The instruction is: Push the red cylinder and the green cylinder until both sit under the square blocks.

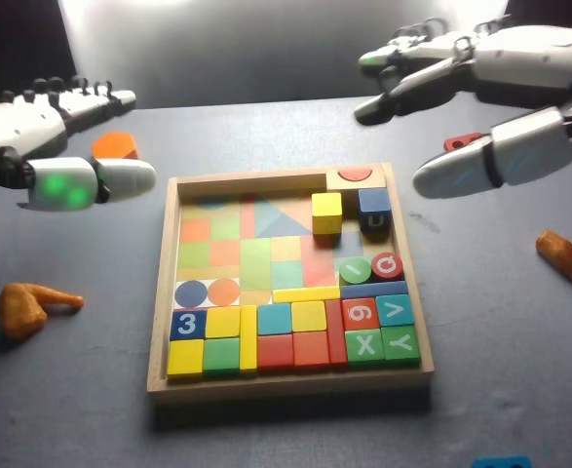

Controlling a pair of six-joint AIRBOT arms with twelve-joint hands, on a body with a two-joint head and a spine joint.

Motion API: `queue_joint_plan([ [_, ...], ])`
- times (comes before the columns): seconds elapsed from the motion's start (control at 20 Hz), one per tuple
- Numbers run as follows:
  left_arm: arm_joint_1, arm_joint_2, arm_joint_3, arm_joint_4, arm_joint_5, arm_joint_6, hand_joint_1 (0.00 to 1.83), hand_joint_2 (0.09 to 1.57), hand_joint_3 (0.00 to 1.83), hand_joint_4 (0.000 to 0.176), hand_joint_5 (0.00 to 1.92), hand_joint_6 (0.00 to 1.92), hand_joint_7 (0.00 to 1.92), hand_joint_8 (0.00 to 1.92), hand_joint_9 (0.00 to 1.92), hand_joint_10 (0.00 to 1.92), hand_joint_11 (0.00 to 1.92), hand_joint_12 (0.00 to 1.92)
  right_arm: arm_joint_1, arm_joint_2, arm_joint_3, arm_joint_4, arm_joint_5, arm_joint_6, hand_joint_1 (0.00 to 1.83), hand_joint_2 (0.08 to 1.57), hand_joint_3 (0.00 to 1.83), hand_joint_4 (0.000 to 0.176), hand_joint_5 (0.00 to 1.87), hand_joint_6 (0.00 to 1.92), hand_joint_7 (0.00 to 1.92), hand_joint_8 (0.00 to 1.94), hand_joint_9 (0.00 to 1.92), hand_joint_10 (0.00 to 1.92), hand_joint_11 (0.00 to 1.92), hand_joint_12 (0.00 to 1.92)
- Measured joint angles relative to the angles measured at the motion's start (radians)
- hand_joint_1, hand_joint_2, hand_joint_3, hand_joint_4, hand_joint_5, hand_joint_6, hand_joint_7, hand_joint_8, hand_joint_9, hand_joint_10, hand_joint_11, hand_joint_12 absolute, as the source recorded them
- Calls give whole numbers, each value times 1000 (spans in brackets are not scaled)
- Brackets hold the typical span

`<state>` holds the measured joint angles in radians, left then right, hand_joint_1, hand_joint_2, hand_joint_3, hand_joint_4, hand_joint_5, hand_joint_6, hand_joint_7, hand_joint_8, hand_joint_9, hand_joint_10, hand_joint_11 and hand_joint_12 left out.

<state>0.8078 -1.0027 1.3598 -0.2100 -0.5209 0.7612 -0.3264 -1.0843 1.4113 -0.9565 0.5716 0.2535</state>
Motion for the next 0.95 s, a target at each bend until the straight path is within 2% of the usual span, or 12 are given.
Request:
queue_joint_plan([
  [0.1,22,30,-37,-12,-86,-24,0,1167,0,103,17,2,0,0,0,0,0,3,-55,32,-24,193,41,-114,247,1123,8,54,334,0,83,12,28,6,0,188],
  [0.15,40,49,-64,-19,-143,-32,0,1162,0,97,30,8,0,0,0,0,0,0,-90,48,-32,294,74,-163,222,1142,10,65,279,0,65,2,5,0,0,237],
  [0.2,60,68,-89,-19,-196,-39,0,1165,0,91,40,11,0,0,0,0,0,0,-126,63,-40,388,106,-204,247,1200,12,42,304,8,72,2,0,0,0,107],
  [0.25,87,91,-117,-24,-254,-55,0,1140,0,104,43,11,0,0,0,0,0,0,-171,82,-52,504,150,-251,241,1194,2,69,251,1,99,3,20,0,0,200],
  [0.3,109,111,-140,-32,-304,-68,0,1119,0,111,43,10,0,0,0,0,0,0,-209,98,-66,592,192,-293,379,1145,0,120,269,11,97,3,8,1,0,201],
  [0.35,133,138,-167,-42,-369,-80,0,1129,0,127,72,19,7,2,0,0,0,0,-249,118,-82,674,254,-332,395,1132,0,130,244,6,78,3,1,0,0,130],
  [0.4,144,153,-183,-53,-403,-84,0,1145,0,111,55,10,13,5,0,0,27,12,-269,126,-91,713,288,-347,341,1144,0,115,212,1,80,1,25,2,0,206],
  [0.45,168,178,-210,-58,-477,-89,64,1205,15,81,62,9,46,13,0,0,5,2,-301,135,-106,772,352,-367,371,1176,5,125,184,0,90,1,38,4,0,179],
  [0.55,209,214,-249,-68,-597,-100,65,1225,5,66,45,1,75,6,25,3,35,24,-354,150,-129,851,449,-391,381,1205,3,121,115,2,106,1,55,3,0,252],
  [0.7,260,251,-290,-79,-739,-130,128,1212,2,120,49,1,96,2,116,12,17,230,-420,188,-167,959,570,-436,418,1175,0,144,113,7,151,9,111,11,0,540],
  [0.8,283,272,-316,-73,-810,-135,133,1216,4,111,15,0,110,1,142,6,0,249,-452,216,-189,1007,639,-457,581,1152,0,123,139,3,197,5,156,10,0,593],
  [0.95,300,302,-348,-44,-907,-142,205,1203,1,128,25,0,154,0,200,1,0,563,-478,238,-217,1043,722,-477,512,1163,4,148,50,3,150,2,119,5,0,541],
])
